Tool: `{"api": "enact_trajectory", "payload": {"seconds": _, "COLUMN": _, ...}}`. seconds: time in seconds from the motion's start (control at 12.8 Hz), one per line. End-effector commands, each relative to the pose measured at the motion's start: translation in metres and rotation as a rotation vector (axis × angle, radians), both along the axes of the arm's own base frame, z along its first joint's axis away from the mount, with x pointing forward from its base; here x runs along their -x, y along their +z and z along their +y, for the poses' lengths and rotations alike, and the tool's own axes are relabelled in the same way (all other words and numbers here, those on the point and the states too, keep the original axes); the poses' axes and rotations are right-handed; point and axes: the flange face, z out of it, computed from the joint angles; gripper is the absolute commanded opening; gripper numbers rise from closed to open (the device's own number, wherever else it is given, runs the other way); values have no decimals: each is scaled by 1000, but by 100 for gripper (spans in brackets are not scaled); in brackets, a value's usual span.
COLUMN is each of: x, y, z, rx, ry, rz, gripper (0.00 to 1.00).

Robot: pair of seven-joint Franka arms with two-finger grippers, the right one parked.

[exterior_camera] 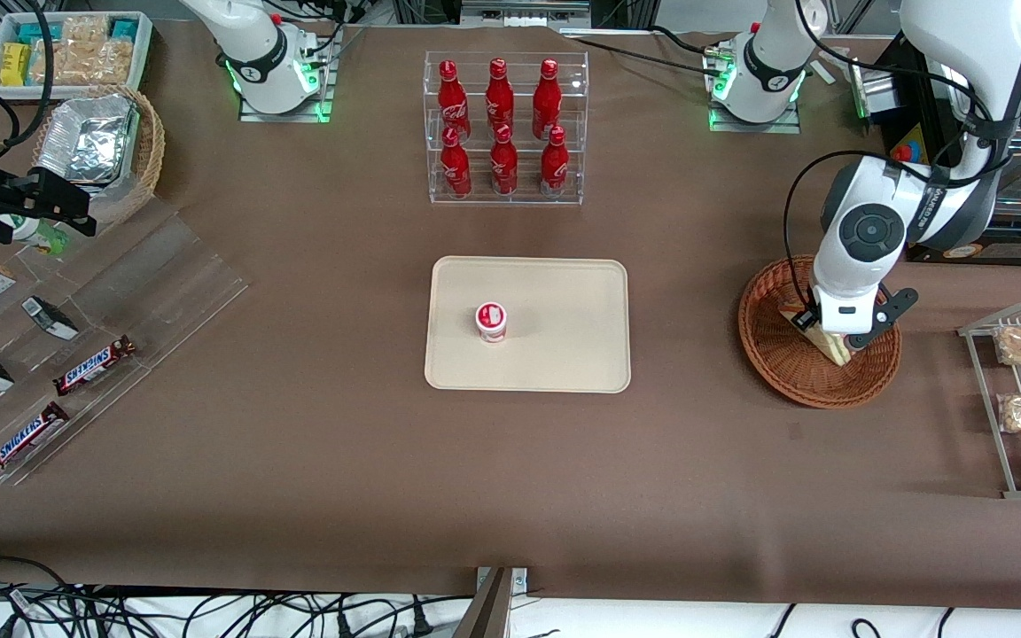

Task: Place sandwich from basket to tray
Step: 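Close the left gripper on the sandwich and lift it from the basket, then carry the sandwich with the left gripper over the cream tray beside the yogurt bottle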

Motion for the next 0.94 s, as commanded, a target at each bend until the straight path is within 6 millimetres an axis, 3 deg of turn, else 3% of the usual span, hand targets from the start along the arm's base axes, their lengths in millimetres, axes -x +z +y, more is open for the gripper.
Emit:
{"api": "enact_trajectory", "payload": {"seconds": 0.0, "x": 7, "y": 7, "z": 2, "rx": -20, "ry": -25, "rz": 2, "gripper": 39}}
{"api": "enact_trajectory", "payload": {"seconds": 0.23, "x": 0, "y": 21, "z": -1, "rx": -31, "ry": -22, "rz": -6, "gripper": 39}}
{"api": "enact_trajectory", "payload": {"seconds": 0.39, "x": -15, "y": 49, "z": -17, "rx": -43, "ry": -51, "rz": 64, "gripper": 39}}
{"api": "enact_trajectory", "payload": {"seconds": 0.62, "x": -45, "y": 124, "z": -47, "rx": 76, "ry": -81, "rz": 135, "gripper": 39}}
{"api": "enact_trajectory", "payload": {"seconds": 0.86, "x": -58, "y": 192, "z": -86, "rx": 150, "ry": -129, "rz": 135, "gripper": 39}}
